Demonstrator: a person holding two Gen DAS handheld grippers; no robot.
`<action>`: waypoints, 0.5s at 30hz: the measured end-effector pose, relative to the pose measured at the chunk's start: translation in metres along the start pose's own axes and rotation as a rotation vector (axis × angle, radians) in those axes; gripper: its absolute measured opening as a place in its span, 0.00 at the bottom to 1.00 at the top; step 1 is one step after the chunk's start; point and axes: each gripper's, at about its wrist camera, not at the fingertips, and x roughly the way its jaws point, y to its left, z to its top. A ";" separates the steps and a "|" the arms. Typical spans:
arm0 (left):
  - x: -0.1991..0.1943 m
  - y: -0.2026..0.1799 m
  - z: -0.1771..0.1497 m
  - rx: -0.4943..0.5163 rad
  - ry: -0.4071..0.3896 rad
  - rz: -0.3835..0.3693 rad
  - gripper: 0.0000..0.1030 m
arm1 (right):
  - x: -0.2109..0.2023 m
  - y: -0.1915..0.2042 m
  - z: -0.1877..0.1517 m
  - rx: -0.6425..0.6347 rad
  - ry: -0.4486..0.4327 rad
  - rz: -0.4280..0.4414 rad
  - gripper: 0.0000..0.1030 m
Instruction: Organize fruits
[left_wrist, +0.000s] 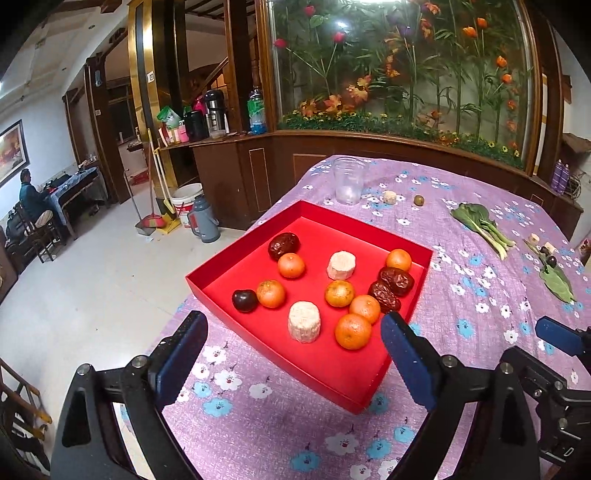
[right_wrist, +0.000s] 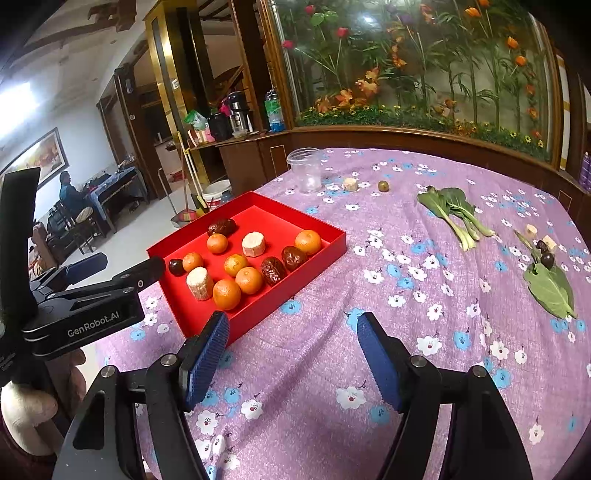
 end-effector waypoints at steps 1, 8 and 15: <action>0.000 -0.001 -0.001 0.001 0.002 -0.006 0.92 | 0.000 0.001 0.000 -0.002 0.000 -0.001 0.75; -0.002 -0.001 -0.001 -0.010 -0.009 -0.032 0.92 | 0.006 0.011 -0.002 -0.028 0.017 0.001 0.76; -0.010 0.004 0.001 -0.033 -0.076 -0.021 0.92 | 0.014 0.022 -0.003 -0.051 0.032 0.009 0.76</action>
